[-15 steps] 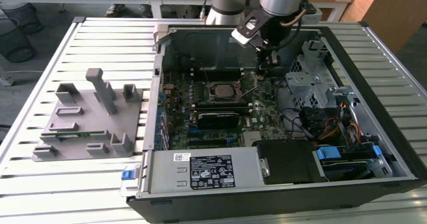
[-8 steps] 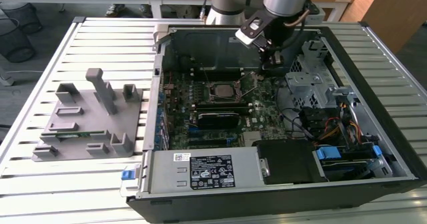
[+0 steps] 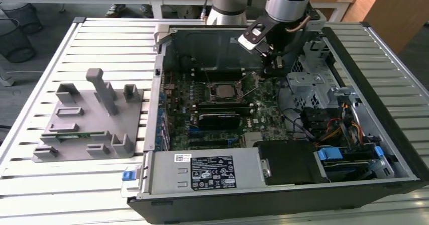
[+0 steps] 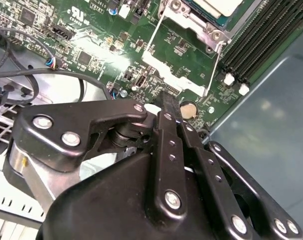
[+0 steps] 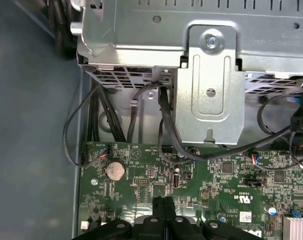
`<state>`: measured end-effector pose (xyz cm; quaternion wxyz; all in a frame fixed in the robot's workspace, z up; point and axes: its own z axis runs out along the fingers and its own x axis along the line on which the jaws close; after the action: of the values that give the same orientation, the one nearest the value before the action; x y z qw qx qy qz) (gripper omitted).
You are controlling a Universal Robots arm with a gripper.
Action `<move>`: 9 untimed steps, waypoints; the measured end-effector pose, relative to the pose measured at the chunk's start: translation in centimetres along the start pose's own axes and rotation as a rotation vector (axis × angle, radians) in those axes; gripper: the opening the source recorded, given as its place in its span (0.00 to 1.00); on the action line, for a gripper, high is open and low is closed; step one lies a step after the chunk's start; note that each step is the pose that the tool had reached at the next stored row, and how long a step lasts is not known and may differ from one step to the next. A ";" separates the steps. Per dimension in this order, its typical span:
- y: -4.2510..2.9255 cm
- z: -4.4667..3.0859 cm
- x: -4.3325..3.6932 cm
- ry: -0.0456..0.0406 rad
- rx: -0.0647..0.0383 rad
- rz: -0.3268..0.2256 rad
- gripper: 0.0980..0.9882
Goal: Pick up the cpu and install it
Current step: 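Close the cpu cover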
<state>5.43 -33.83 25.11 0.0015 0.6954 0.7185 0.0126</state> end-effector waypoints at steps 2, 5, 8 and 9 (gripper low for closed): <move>-0.01 0.36 -0.01 0.0001 0.000 -0.007 0.01; -0.01 0.80 -0.01 0.0007 0.001 -0.034 0.01; -0.05 0.91 -0.02 0.0012 0.001 -0.056 0.01; -0.13 0.92 -0.01 0.0015 0.001 -0.056 0.01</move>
<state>5.32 -33.83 24.18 0.0008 0.6750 0.7377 0.0125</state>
